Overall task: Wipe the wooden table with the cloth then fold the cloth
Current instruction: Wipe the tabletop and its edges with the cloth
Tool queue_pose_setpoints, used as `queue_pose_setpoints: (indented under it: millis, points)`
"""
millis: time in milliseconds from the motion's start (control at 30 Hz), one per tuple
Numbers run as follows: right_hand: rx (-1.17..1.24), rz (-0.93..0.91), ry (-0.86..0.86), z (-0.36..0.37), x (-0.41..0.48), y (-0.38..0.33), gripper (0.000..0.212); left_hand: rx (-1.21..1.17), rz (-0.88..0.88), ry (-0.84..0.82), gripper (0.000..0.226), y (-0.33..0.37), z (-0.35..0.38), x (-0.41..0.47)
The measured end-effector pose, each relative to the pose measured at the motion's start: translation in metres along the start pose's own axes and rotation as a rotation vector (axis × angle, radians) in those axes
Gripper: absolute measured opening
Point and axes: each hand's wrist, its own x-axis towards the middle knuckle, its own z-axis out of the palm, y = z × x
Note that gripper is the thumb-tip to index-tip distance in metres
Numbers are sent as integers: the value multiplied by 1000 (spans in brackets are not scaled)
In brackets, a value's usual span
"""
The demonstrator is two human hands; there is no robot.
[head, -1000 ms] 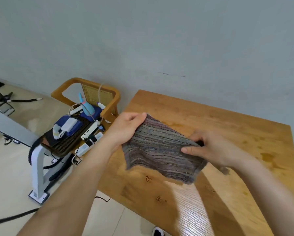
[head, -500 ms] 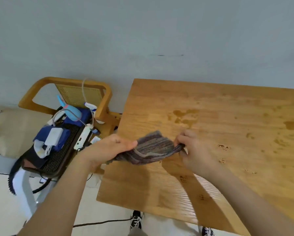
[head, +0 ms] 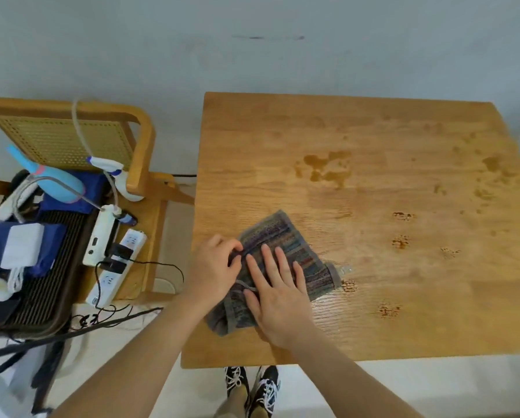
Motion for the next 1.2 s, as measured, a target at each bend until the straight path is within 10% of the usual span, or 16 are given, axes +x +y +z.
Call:
queue_pose_setpoints:
  millis: [400, 833, 1200]
  points:
    - [-108, 207, 1, -50, 54, 62, 65, 244, 133, 318, 27, -20, 9, 66]
    - [-101, -10, 111, 13, 19, 16, 59, 183, 99, 311, 52, -19, 8, 68]
    - [-51, 243, 221, -15, 113, -2, 59, 3, 78, 349, 44, -26, 11, 68]
